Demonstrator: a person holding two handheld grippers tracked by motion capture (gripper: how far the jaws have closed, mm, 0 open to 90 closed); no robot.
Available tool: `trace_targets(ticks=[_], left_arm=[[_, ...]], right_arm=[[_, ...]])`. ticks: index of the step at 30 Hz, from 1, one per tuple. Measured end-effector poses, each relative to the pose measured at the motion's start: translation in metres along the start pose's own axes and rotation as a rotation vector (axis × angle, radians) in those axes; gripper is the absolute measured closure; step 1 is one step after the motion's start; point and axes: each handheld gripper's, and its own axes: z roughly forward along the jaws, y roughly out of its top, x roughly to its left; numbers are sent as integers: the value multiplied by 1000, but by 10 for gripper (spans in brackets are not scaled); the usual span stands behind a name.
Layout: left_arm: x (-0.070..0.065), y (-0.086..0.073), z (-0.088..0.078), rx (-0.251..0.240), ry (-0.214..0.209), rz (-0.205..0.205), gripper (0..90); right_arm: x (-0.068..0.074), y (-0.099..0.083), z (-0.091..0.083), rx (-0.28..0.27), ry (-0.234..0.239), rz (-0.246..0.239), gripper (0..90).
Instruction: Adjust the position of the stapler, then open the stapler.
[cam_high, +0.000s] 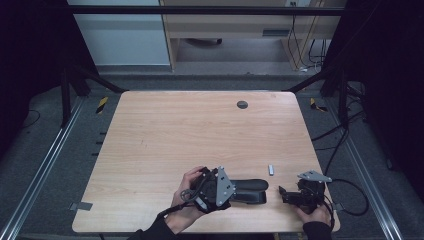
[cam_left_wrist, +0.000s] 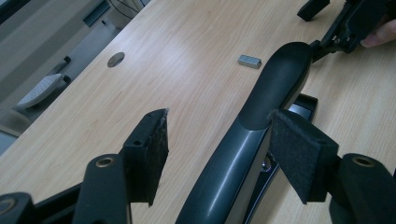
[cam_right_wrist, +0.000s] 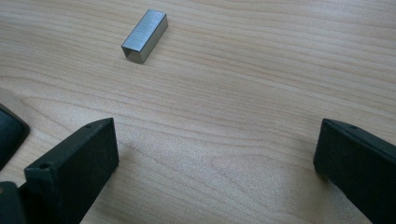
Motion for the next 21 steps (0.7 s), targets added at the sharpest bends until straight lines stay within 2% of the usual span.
trace_targets(ticks=[6, 9, 13, 21], left_arm=[[-10, 4, 9, 18, -7, 33, 354], [-14, 6, 13, 33, 0, 62, 349], [-17, 7, 17, 36, 2, 69, 344], [-25, 8, 25, 59, 21, 116, 338]], right_arm=[[0, 0, 0, 0, 0, 0, 2], [0, 0, 0, 0, 0, 0, 2], [0, 0, 0, 1, 0, -2, 2], [0, 0, 0, 0, -1, -2, 2]])
